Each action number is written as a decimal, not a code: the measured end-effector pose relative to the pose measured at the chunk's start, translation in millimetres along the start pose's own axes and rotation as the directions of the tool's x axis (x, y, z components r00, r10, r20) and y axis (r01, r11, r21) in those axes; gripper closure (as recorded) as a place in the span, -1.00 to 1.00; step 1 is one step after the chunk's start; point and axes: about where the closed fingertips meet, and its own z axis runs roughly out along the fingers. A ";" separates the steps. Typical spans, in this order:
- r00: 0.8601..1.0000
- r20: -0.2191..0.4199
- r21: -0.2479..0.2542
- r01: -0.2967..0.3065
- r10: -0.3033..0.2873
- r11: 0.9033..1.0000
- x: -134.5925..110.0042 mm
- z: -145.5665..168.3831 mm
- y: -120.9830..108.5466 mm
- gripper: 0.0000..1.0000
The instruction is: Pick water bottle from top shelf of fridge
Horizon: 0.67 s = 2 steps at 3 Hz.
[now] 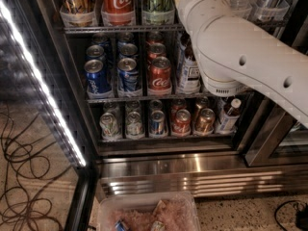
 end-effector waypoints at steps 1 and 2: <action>1.000 0.000 0.000 0.000 0.000 1.000 0.0 0.0 0.0 0.41; 1.000 0.000 0.000 0.000 0.000 1.000 0.0 0.0 0.0 0.88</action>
Offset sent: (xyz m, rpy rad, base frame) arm 0.0000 0.0000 0.0000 0.0000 0.0000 0.0000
